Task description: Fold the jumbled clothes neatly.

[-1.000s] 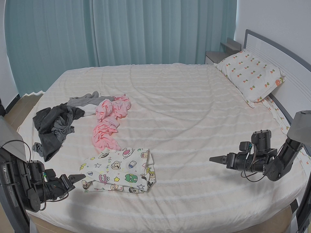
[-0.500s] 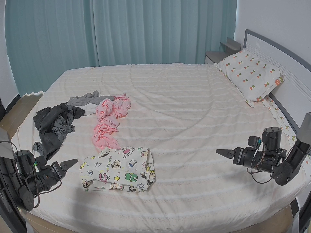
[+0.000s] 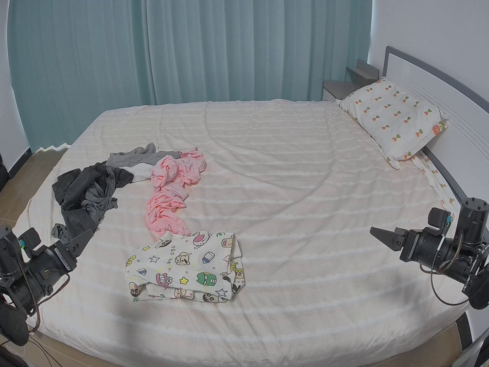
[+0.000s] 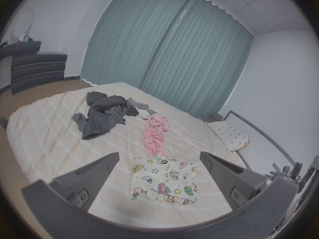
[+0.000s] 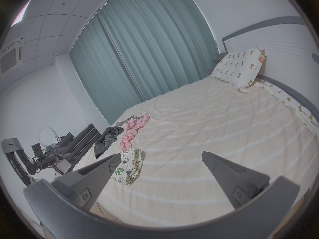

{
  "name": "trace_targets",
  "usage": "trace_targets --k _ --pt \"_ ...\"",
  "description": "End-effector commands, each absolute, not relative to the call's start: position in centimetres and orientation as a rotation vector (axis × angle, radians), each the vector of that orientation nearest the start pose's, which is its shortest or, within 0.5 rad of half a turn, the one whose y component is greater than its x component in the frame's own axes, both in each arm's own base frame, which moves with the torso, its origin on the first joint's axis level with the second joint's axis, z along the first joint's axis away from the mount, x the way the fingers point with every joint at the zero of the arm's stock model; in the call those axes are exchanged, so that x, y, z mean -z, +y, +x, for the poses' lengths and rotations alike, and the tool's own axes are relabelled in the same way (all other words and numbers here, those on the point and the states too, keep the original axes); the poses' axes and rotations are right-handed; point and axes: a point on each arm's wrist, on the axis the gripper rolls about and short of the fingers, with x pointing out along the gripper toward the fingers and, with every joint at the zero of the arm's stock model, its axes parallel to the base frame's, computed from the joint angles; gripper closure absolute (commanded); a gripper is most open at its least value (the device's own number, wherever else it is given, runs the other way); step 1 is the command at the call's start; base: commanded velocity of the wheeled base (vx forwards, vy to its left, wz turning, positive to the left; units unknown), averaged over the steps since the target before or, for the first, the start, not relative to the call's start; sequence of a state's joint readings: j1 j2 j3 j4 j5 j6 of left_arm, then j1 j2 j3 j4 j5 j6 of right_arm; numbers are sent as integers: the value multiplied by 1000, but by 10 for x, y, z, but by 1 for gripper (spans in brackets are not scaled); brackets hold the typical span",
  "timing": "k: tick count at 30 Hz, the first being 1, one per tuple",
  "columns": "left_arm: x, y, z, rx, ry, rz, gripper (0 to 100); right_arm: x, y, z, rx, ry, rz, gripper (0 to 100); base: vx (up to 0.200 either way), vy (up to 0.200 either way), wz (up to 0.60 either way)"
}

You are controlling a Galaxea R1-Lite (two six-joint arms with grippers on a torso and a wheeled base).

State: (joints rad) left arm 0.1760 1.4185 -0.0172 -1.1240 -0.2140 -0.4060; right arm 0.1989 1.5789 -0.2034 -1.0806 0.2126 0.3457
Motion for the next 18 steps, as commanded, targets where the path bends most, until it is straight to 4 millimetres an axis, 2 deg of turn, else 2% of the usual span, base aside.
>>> trace_targets --k 1,8,10,11,18 --pt "-142 10 74 -83 108 -322 0 -135 32 143 -305 244 285 0 0 0 0" --pt "-164 0 11 -102 156 -327 0 -138 21 100 -231 183 167 0 0 0 0" --pt "-165 0 10 -102 154 -327 0 -138 21 99 -230 182 165 0 0 0 0" --pt "-166 -3 -2 -97 152 -329 0 -139 17 82 -214 169 146 0 0 0 0" --pt "-157 -5 -20 -110 65 -314 0 -140 6 37 -125 168 99 0 0 0 0"
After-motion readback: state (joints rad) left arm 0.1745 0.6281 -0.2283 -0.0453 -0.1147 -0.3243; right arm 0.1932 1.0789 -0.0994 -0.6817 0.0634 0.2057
